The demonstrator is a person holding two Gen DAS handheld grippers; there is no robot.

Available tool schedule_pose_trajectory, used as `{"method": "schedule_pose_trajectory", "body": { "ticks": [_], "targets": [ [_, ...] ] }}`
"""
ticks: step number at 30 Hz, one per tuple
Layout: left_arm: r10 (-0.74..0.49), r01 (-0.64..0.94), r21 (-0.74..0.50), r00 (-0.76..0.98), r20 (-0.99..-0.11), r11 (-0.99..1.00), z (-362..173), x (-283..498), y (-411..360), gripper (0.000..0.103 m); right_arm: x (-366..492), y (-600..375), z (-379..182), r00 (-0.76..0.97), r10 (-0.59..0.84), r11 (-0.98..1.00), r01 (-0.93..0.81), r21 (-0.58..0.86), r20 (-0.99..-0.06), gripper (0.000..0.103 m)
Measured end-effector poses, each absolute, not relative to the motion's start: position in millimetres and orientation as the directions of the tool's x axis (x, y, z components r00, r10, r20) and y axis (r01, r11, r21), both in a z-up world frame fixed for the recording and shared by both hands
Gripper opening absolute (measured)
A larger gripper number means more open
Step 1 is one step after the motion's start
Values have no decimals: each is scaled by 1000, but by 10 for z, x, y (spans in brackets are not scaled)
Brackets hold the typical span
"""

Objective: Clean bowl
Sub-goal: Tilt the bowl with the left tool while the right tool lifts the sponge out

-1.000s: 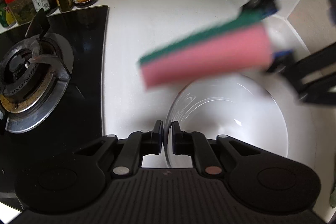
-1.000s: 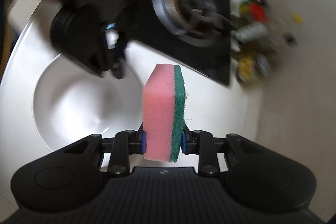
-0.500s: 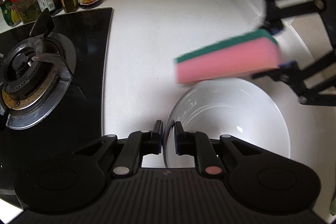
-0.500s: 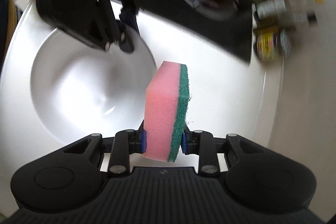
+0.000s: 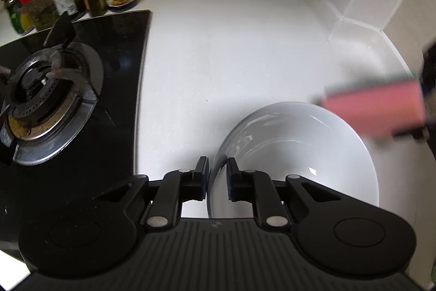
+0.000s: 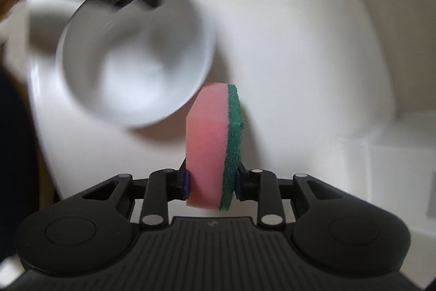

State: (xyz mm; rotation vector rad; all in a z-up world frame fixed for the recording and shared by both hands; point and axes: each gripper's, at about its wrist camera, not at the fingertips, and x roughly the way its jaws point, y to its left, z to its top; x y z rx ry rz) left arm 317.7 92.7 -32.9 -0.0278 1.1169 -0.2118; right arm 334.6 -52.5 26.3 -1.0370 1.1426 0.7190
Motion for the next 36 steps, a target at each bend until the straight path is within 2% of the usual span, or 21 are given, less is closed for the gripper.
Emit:
{"method": "schedule_pose_trajectory", "body": {
  "ticks": [5,10,13,16,20,29,34,36],
  "targets": [
    [-215,275,-119,351,-911,954,-275,3421,908,13,3321,-178,173,350,-16,331,-882,-335,-937,25],
    [-180,395,-42,318,-931,918,-252,3642,769,15,3192,-37,58,426,-33,238,-875,-421,-904,25],
    [-169,434,-19,310,-936,901,-259,3739,712,17,3112,-161,91,431,-19,234,-876,-423,-902,25],
    [-198,368,-74,313,-929,927,-290,3774,781,20,3105,-298,192,411,-3,288,-873,-395,-912,25],
    [-193,280,-89,369,-909,956,-316,3662,822,25,2975,-405,209,424,-18,347,-847,-403,-906,26],
    [-82,73,-55,446,-891,996,-310,3440,813,29,2417,-663,261,463,-46,592,-701,-397,-885,26],
    [-1,-145,-76,457,-890,986,-298,3273,861,28,2013,-860,315,456,-26,741,-589,-323,-890,26],
    [18,-206,-82,443,-896,975,-291,3202,832,25,2001,-880,329,485,-44,783,-527,-332,-873,26]
  ]
}}
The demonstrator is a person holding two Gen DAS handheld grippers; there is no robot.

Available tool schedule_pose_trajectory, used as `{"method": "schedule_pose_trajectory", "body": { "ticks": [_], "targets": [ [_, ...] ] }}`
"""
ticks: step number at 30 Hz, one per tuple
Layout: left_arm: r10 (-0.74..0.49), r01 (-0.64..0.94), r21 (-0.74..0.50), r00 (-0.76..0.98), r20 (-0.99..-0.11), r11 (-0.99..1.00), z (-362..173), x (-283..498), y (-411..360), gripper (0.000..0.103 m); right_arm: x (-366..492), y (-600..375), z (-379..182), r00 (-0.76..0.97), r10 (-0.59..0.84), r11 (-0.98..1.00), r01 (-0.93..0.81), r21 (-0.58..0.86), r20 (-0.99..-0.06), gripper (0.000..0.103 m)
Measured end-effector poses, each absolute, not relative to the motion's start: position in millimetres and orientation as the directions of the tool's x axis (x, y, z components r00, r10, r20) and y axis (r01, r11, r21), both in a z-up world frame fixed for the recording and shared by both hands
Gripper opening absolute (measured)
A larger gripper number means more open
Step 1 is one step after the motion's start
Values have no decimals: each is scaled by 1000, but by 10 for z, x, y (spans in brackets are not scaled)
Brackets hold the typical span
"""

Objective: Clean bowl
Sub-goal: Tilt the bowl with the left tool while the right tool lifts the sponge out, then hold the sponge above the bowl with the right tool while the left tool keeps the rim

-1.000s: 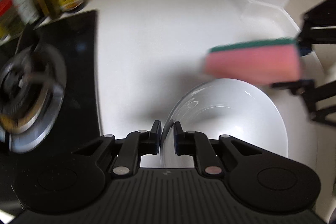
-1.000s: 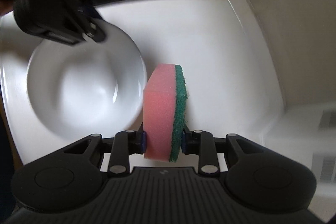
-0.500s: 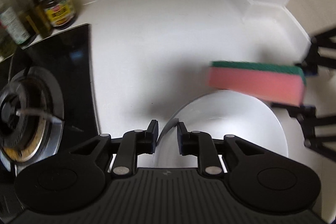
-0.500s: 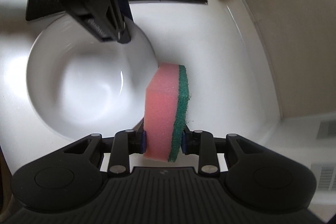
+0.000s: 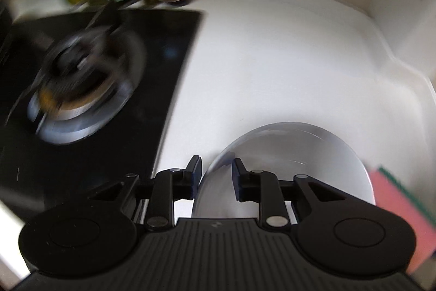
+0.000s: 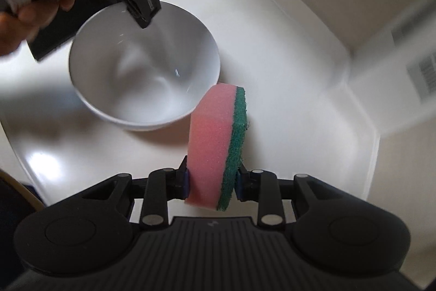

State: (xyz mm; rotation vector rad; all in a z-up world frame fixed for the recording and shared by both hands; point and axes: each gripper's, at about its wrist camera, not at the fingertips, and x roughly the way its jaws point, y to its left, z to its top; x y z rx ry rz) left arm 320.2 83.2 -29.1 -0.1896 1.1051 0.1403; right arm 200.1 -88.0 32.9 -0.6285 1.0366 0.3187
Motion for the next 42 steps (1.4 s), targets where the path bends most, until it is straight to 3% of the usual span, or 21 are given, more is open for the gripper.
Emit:
{"method": "schedule_pose_trajectory", "body": {
  "ticks": [4,12,17,21,29,37,42],
  "targets": [
    [-25,-98,-68,386,-922,993,-269,3216,757,20,2228,-790,311,569,-100,803,-438,-404,-816,26],
    [-131,287,-41,304,-943,957,-71,3570,663,11,2430,-556,41,650,-179,677,-463,-572,-738,26],
    [-101,524,60,274,-956,850,-46,3852,340,17,2505,-636,108,605,-98,679,-540,-497,-790,26],
    [-56,607,158,318,-946,779,-70,3872,75,20,2611,-781,363,524,-15,710,-594,-379,-851,26],
    [5,360,165,405,-914,918,-97,3706,129,24,2847,-705,313,443,-62,718,-603,-348,-895,26],
    [-122,-1,-130,340,-933,992,-33,3512,704,21,3050,-777,199,388,-6,771,-585,-252,-922,26],
    [-76,-105,-128,398,-914,986,-51,3325,705,21,2877,-821,116,386,-31,727,-624,-286,-922,26]
  ]
}}
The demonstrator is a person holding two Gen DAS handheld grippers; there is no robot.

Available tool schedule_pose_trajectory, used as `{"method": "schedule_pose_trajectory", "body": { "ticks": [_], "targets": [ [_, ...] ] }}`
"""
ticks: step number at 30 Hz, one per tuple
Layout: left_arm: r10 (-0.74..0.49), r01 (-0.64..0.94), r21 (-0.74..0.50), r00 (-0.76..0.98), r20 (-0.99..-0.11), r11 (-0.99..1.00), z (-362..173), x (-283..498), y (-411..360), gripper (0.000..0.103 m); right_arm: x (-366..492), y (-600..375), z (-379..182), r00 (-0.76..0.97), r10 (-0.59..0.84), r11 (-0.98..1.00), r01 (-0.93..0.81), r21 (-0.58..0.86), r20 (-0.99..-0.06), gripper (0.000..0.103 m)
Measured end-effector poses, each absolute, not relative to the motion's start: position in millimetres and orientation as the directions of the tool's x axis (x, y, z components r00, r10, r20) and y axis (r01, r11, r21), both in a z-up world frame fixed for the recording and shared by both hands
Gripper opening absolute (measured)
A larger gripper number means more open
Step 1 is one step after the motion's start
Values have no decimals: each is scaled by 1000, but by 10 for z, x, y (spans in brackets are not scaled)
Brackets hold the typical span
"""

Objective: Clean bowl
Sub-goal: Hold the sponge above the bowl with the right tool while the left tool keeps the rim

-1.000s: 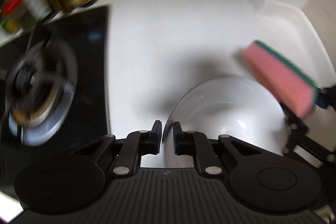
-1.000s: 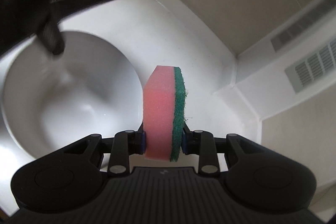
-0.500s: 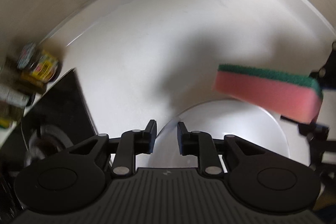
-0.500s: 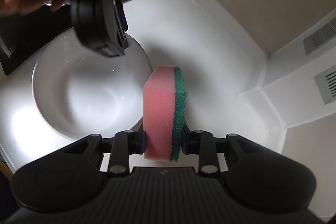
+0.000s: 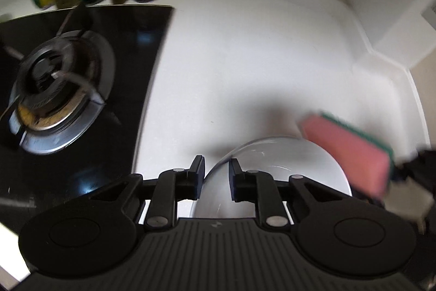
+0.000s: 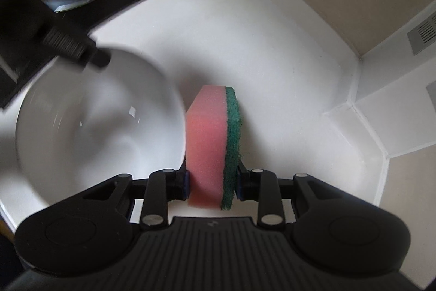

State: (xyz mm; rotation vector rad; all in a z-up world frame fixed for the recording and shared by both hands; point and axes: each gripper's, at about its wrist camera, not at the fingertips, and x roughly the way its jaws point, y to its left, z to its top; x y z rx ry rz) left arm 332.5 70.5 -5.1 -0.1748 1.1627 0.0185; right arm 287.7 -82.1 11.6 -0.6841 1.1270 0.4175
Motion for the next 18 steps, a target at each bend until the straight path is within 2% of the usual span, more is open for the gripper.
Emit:
{"method": "schedule_pose_trajectory", "body": {
  "ticks": [5,8,14,18],
  "targets": [
    [-47,-178,-132,417,-908,975,-59,3285,678,24,2455,-945,240,395,-25,685,-662,-303,-918,26],
    [-41,-275,-168,415,-909,947,-88,3289,772,25,2291,-1016,333,399,-15,699,-652,-295,-917,26],
    [-45,-470,-250,405,-913,846,-127,3094,870,23,2174,-1202,408,408,17,817,-532,-223,-913,26],
    [-57,-315,-185,374,-926,931,-101,3153,744,16,2313,-1227,356,441,-2,842,-483,-239,-897,26]
  ]
}}
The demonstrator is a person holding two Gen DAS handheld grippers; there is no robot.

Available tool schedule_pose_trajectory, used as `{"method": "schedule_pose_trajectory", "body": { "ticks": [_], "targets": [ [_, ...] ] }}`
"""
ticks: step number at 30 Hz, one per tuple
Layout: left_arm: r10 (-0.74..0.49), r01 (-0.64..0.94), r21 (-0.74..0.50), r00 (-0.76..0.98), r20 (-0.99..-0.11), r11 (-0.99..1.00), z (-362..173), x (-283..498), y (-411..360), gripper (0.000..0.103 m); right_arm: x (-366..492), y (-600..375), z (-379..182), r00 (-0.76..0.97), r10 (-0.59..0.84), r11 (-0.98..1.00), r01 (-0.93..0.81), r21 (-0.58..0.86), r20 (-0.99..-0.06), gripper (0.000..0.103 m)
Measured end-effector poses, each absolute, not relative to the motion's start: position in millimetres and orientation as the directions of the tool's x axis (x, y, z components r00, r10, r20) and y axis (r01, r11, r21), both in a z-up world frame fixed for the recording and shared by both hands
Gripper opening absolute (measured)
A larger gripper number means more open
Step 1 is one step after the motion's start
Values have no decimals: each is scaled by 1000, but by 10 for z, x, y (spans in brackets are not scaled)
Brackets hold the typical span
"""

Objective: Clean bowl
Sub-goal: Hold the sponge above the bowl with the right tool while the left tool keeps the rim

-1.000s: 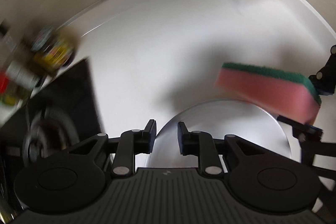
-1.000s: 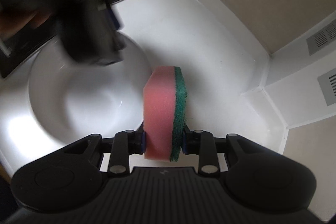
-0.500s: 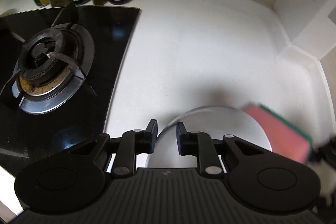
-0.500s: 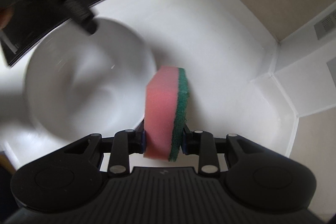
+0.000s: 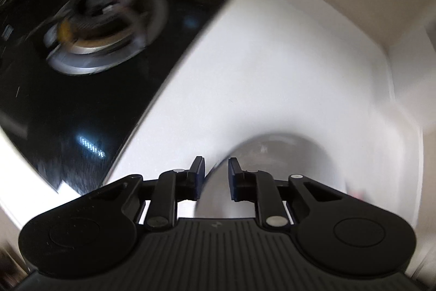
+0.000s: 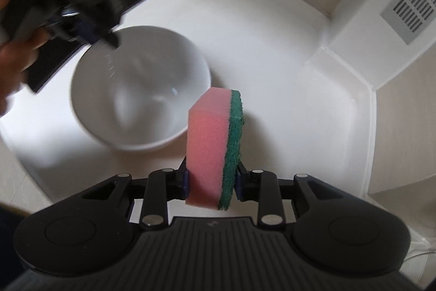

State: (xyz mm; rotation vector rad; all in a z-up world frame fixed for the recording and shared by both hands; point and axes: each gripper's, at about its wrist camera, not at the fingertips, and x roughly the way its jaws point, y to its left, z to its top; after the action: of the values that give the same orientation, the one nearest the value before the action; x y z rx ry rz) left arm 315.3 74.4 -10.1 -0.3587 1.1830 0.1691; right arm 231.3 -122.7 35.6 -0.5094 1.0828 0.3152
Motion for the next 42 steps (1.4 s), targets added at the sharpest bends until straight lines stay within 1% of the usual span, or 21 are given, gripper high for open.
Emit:
{"method": "schedule_pose_trajectory", "body": {
  "ticks": [2,3,5,6,7,9,10,11,12,13,16,20,22,25,26,29,32,35,38,40,42],
  "targets": [
    [-69,-140,-128,365,-928,982,-38,3268,664,9,2420,-1201,328,453,-10,830,-494,-261,-891,26],
    [-83,-24,-99,369,-926,995,25,3342,606,9,2485,-1186,328,454,-7,821,-506,-264,-891,26],
    [-116,154,-60,386,-915,986,133,3439,492,9,2554,-1157,327,446,-2,804,-531,-267,-895,26],
    [-128,273,-16,400,-907,962,194,3504,391,9,2612,-1141,321,441,1,791,-549,-269,-898,26],
    [-123,334,22,407,-905,942,206,3540,319,9,2645,-1135,313,437,2,784,-559,-270,-899,26],
    [-77,508,159,413,-908,846,164,3647,54,9,2735,-1108,293,422,6,761,-590,-270,-906,26],
    [-60,553,196,411,-910,810,122,3674,-32,9,2775,-1099,285,416,7,754,-600,-269,-909,26],
    [-60,582,202,399,-915,788,96,3685,-80,9,2822,-1103,279,403,16,750,-610,-256,-915,26],
    [-69,632,196,370,-927,750,54,3705,-147,4,2869,-1108,274,390,26,747,-619,-242,-920,26],
    [-73,671,193,347,-935,716,25,3716,-206,1,2887,-1111,279,385,31,747,-622,-234,-922,26],
    [-65,718,198,321,-945,667,43,3730,-272,1,2971,-1149,283,366,51,751,-627,-206,-929,26],
    [-83,754,152,265,-961,639,122,3791,-251,1,2981,-1168,272,355,65,748,-636,-190,-933,26],
    [-102,765,117,232,-967,633,186,3807,-250,1,2992,-1164,251,344,77,748,-641,-174,-936,26],
    [-167,783,20,157,-973,621,338,3828,-201,1,2977,-1171,232,343,78,750,-639,-172,-936,26],
    [-171,793,13,147,-974,610,357,3817,-205,1,2979,-1176,226,342,81,752,-638,-167,-936,26],
    [-150,831,27,132,-980,555,369,3783,-242,1,2981,-1182,223,340,86,755,-636,-161,-937,26],
    [-122,861,20,95,-988,508,291,3800,-282,1,2980,-1185,223,341,89,755,-636,-159,-936,26],
    [-82,882,38,86,-993,470,215,3847,-327,1,2977,-1212,227,337,98,756,-637,-150,-936,26],
    [-70,903,19,54,-996,428,184,3910,-353,1,2966,-1243,230,335,105,757,-638,-143,-936,26],
    [-55,918,13,38,-998,396,190,3947,-371,1,2968,-1263,229,333,109,755,-641,-140,-936,26],
    [-51,928,34,57,-997,370,276,3945,-377,1,2969,-1285,227,332,111,758,-638,-136,-937,26]
  ]
}}
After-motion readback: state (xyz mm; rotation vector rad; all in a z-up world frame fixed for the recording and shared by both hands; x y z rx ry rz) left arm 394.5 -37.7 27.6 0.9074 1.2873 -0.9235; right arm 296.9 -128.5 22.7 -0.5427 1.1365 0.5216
